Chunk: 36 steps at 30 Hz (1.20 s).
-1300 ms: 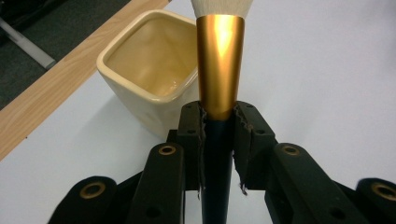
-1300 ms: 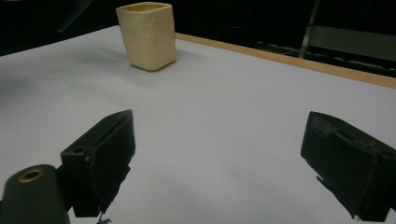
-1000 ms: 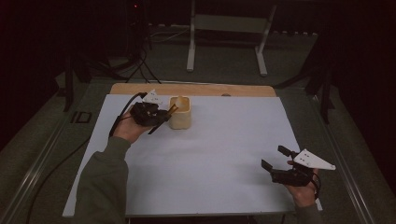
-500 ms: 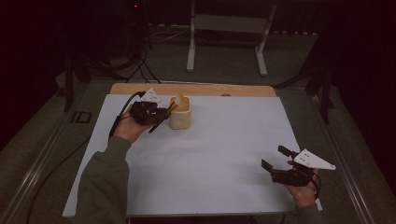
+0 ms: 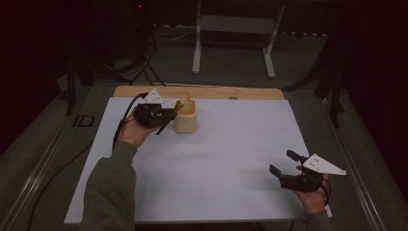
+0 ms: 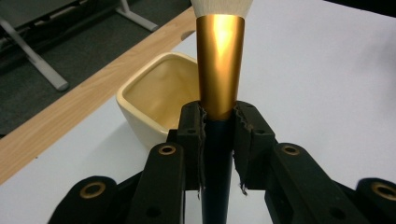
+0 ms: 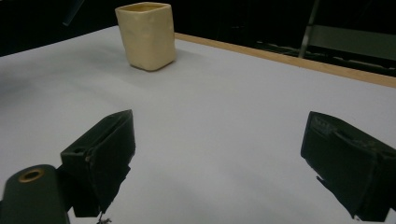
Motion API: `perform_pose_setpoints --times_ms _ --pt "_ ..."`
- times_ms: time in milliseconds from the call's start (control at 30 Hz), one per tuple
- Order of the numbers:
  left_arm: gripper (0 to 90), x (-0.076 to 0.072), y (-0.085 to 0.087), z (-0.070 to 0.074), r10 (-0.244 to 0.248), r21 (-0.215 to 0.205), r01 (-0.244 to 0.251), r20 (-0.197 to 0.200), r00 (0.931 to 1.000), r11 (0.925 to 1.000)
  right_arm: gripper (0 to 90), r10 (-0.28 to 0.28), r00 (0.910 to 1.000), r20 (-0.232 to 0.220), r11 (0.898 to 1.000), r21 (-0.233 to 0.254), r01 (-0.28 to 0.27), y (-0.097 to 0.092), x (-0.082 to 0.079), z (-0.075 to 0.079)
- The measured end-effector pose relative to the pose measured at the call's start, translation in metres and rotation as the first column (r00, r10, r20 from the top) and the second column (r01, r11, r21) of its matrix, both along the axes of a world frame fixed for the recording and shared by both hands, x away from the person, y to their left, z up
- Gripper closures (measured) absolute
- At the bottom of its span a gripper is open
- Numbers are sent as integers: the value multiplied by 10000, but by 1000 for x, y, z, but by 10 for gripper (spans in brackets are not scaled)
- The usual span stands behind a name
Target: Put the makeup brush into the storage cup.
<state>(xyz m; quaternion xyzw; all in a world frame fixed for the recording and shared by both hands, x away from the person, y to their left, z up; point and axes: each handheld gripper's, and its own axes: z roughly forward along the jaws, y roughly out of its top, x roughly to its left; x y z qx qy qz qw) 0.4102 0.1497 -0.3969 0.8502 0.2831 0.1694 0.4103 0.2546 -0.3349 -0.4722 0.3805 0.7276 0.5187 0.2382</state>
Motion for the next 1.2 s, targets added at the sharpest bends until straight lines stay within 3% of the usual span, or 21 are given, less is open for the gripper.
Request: perform_pose_setpoints --times_ms 667,1200 --pt "748 -3 3 8 387 -561 -355 569 9976 9978 100 13 10000 -32 10000 -6 -13 0 0 0" --pt "748 -2 2 12 897 -938 -802 1026 9907 9924 100 -3 10000 1 10000 -3 3 0 0 0"
